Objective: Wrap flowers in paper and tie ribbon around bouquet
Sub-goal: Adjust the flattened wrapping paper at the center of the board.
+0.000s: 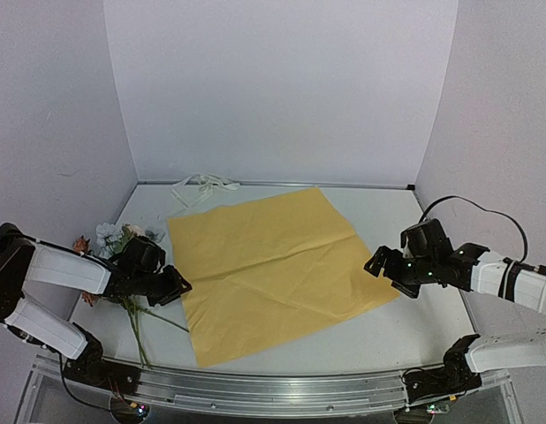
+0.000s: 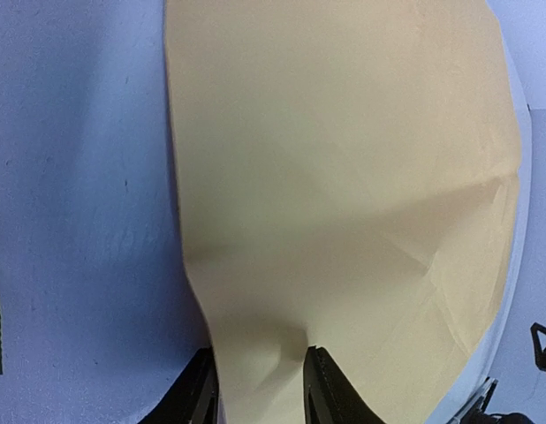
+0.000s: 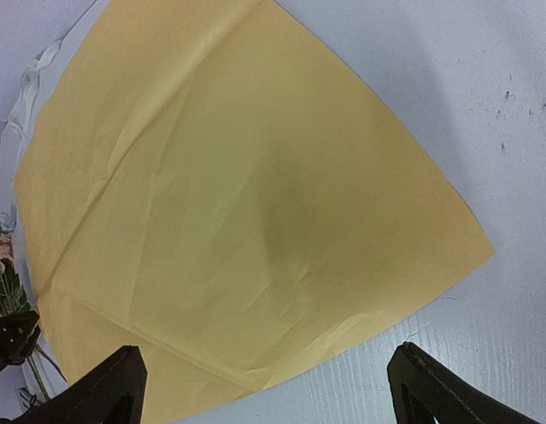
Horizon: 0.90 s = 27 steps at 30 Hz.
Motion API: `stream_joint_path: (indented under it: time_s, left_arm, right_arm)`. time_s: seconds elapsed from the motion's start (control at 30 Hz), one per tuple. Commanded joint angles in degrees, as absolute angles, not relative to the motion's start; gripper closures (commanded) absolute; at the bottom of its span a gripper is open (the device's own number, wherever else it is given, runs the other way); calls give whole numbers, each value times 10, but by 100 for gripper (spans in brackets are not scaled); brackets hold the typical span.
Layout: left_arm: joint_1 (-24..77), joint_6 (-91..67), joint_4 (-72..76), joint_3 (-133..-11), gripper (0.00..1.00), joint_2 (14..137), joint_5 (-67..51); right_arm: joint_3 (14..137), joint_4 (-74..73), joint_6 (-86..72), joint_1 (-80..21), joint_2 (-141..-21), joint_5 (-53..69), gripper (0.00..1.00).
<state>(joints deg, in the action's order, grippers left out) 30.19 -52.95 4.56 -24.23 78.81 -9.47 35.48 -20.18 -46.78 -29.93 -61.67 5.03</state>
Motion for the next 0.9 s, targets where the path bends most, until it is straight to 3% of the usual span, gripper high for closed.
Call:
stream_joint_path:
  time_s: [0.0,0.13,0.4,0.87]
  left_arm:
    - [310,-543,40,-244,75,772,-115]
    - [332,-558,35,-250,88,773,-122]
    - [422,-658,29,-272,100,780,-95]
    - [512,-743,52,-315,100,836,-97]
  right_arm:
    - [357,-191,-468,-301,-607,29,2]
    - [359,-191,-466,-302,-611,27,2]
    - [367,-191,-466,-301,-630,22,2]
    - [420,-188,-474,-298,-759,-48,2]
